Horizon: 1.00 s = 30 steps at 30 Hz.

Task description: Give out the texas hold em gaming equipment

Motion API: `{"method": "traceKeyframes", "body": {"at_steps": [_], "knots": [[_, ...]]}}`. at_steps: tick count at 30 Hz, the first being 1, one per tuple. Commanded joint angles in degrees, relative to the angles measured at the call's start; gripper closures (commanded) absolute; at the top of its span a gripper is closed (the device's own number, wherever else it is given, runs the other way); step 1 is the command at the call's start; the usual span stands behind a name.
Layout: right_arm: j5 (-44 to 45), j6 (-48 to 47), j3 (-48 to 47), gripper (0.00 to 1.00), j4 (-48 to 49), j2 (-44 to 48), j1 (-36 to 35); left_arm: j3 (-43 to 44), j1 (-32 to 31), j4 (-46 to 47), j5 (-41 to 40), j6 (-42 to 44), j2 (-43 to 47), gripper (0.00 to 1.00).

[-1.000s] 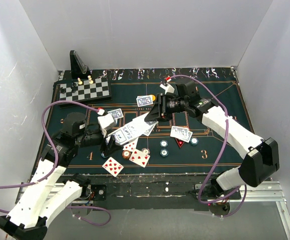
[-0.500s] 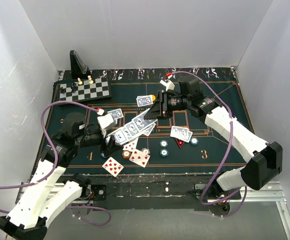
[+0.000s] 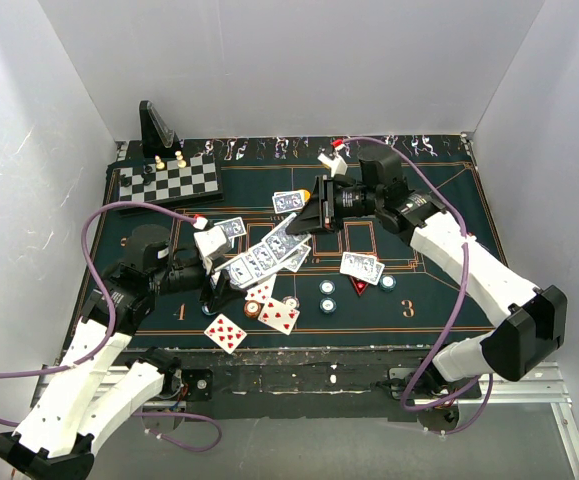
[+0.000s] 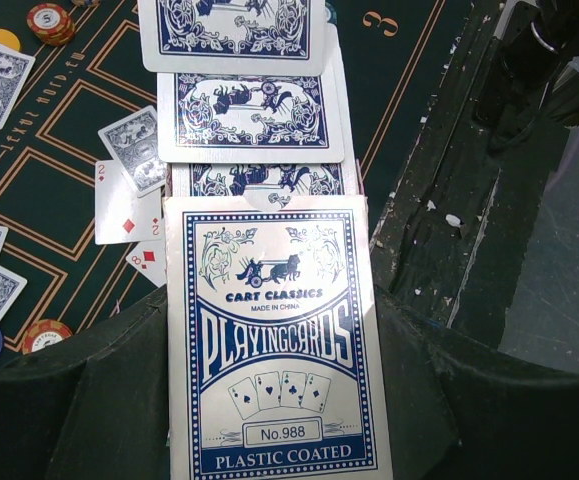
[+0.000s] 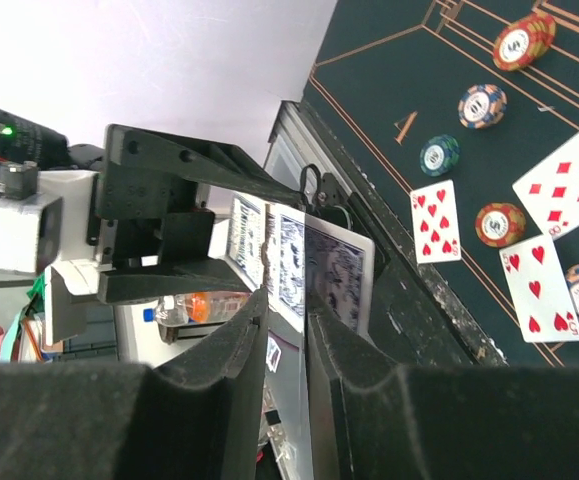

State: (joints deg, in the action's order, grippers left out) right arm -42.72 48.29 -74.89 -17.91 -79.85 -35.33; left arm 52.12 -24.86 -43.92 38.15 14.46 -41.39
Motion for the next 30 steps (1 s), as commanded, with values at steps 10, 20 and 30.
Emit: {"method": "traceKeyframes", "body": {"at_steps": [10, 20, 30], "knots": [[-4.04, 3.39, -4.03, 0.99, 4.55, 1.19, -0.18, 0.88, 0.25, 2.35, 1.05, -0.48, 1.22, 1.0], [-3.16, 0.75, -11.14, 0.99, 0.08, 0.31, 4.73, 0.7, 0.25, 1.91, 1.22, -0.31, 1.48, 1.0], [-3.34, 1.81, -7.03, 0.99, 5.17, -9.42, 15.38, 0.79, 0.25, 1.38, 1.49, -0.13, 1.75, 1.0]]}}
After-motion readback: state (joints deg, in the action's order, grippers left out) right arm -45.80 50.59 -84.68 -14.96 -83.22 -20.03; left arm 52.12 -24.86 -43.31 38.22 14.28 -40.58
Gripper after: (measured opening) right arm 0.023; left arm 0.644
